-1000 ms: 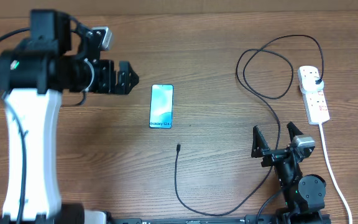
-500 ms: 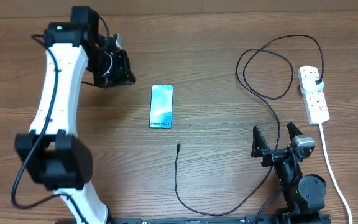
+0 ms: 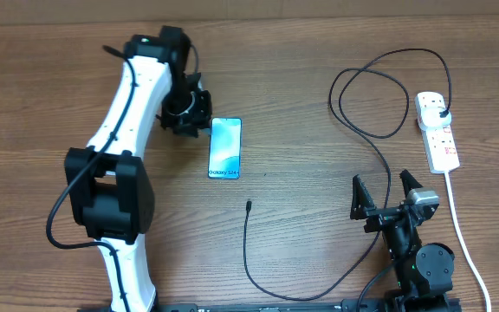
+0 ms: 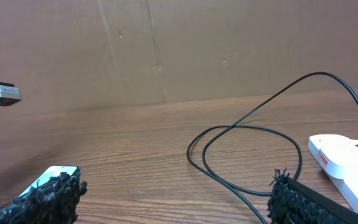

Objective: Plug charger to phone and switch on socket
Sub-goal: 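Move the left gripper forward over the phone's top edge, then lower the left gripper and close it on the phone's top end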

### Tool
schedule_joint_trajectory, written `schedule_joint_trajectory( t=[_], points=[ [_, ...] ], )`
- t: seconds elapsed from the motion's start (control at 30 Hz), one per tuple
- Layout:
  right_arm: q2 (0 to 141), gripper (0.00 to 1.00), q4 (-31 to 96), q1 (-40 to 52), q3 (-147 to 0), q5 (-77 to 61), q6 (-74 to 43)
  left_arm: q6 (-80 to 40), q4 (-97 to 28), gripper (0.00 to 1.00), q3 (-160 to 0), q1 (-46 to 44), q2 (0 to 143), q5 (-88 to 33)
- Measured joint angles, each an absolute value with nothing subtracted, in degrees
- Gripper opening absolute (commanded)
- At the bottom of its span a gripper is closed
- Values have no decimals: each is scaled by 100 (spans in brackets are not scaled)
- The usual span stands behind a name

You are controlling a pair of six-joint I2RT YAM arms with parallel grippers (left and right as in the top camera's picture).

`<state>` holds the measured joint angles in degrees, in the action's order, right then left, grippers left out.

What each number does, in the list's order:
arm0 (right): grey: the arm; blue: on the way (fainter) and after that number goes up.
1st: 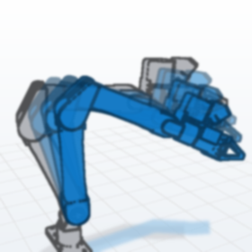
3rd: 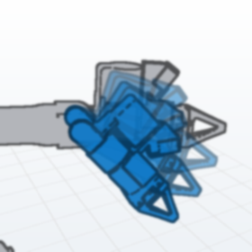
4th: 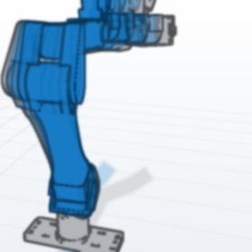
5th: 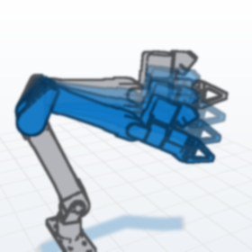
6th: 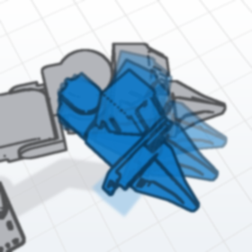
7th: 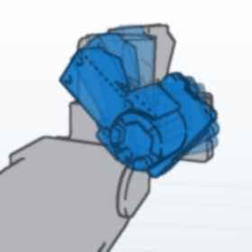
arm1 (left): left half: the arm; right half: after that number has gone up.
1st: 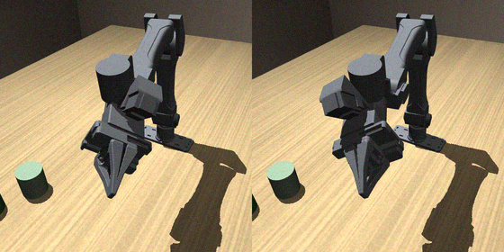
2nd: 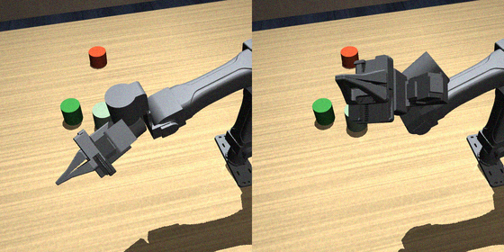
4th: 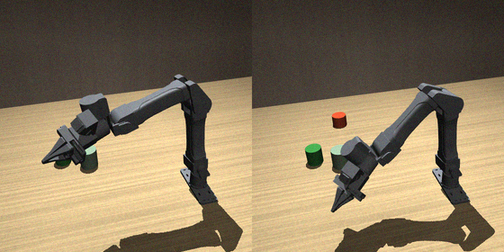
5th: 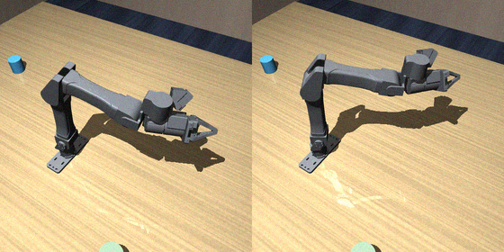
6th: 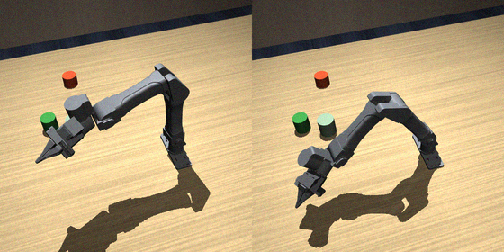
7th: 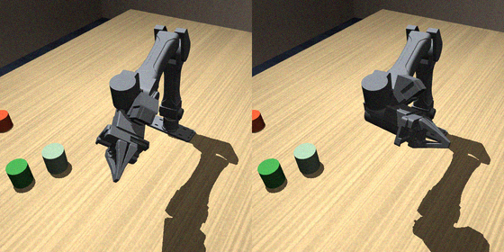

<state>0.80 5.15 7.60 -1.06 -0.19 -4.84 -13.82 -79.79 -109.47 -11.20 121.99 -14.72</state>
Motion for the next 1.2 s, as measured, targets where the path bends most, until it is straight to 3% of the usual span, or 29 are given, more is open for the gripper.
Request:
schedule_joint_trajectory(
  t=[0.07,0.1,0.6,1.2],
  points=[
    [80,100,517,760,-106,-16,-484,-1363,-7944,81,-10947,-1256,12199,-1234],
    [80,100,515,760,-106,-19,-486,-1369,-7924,100,-10947,-1317,12199,-1118],
    [78,100,515,760,-106,-16,-486,-1485,-7111,100,-10586,-1975,12202,-443],
    [78,100,515,760,-106,-19,-486,-1789,-6064,100,-9839,-2008,12202,-266]
  ],
)
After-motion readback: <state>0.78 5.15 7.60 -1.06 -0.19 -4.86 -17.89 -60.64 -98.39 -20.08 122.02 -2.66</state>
